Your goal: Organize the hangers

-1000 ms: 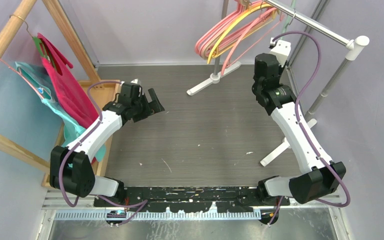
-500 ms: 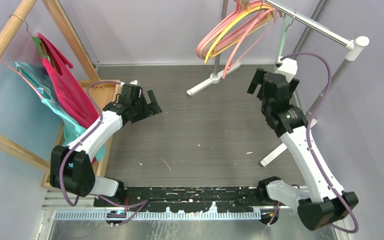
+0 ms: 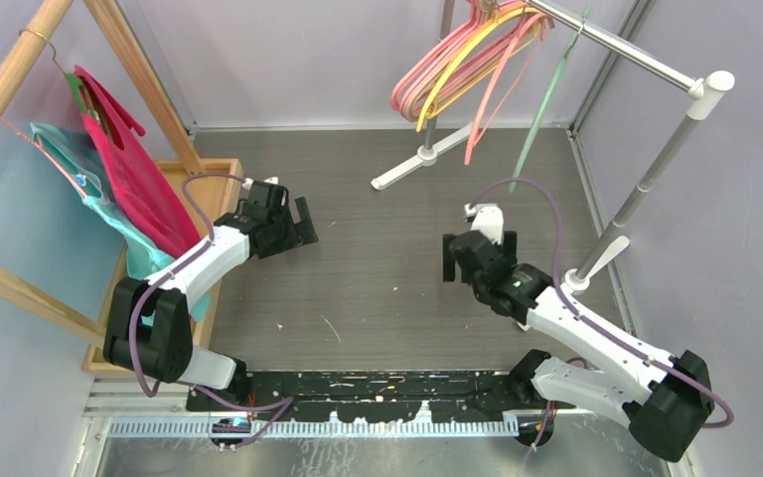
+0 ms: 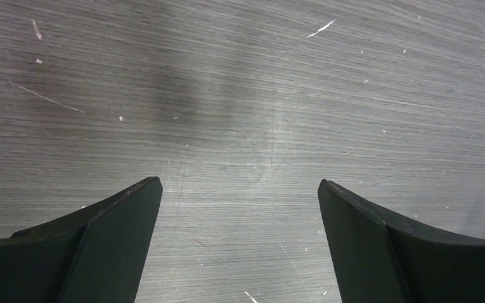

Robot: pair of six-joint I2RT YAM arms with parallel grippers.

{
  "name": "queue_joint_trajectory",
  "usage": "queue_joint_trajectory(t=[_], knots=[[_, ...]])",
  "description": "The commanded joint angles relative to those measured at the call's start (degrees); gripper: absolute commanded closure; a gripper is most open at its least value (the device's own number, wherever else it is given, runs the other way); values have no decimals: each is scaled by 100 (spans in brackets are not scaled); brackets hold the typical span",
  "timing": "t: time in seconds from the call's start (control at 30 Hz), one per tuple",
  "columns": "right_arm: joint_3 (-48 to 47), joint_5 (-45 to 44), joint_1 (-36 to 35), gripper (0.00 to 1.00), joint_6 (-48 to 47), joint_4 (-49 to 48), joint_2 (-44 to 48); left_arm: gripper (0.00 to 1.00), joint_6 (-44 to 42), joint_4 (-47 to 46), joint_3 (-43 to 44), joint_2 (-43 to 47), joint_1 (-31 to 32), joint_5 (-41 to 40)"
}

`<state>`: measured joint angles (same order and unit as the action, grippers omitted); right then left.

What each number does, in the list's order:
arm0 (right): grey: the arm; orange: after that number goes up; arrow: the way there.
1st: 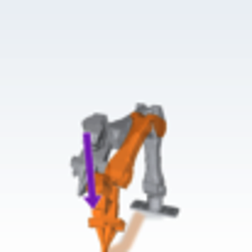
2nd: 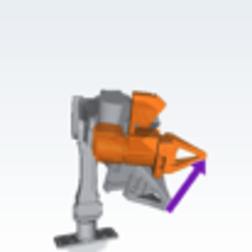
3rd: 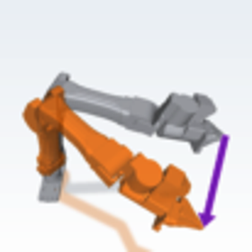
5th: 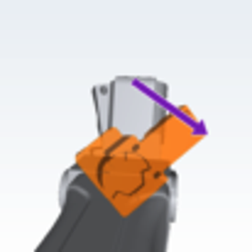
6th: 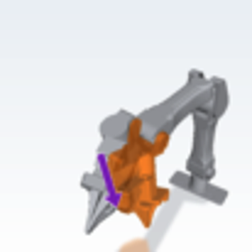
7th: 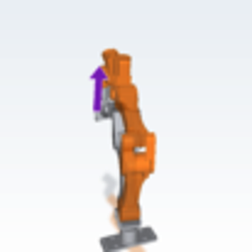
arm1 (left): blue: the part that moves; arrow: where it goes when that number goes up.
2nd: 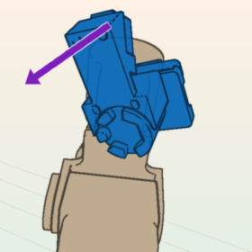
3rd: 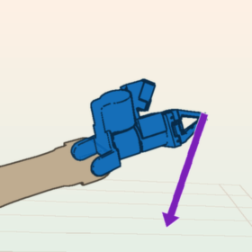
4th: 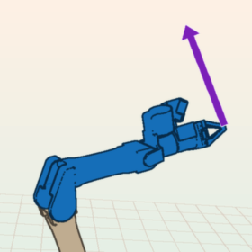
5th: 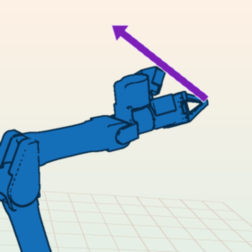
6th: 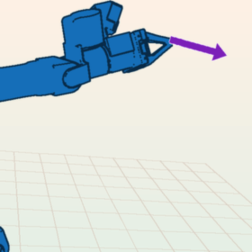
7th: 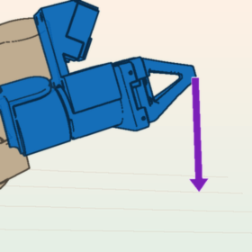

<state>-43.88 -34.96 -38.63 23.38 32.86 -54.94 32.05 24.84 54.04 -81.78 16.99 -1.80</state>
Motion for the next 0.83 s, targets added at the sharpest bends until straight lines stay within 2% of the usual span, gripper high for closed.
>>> queue_joint_trajectory(t=[0.0,0.1,0.33,0.5,0.8], knots=[[301,-445,-747,0,313,-664,-312,2,-176,-501,-119,-12,69,-213],[212,-454,-1095,0,-62,-1289,-848,2,-283,-470,-85,-129,140,-427],[192,407,-1120,0,-574,-2605,-1801,2,-369,-454,-49,-368,219,-478],[208,375,-1120,0,-566,-2843,-2055,2,-432,-563,-128,-371,243,-462],[474,343,-1120,0,-637,-3055,-1985,2,-402,-696,-180,-367,245,-361]])
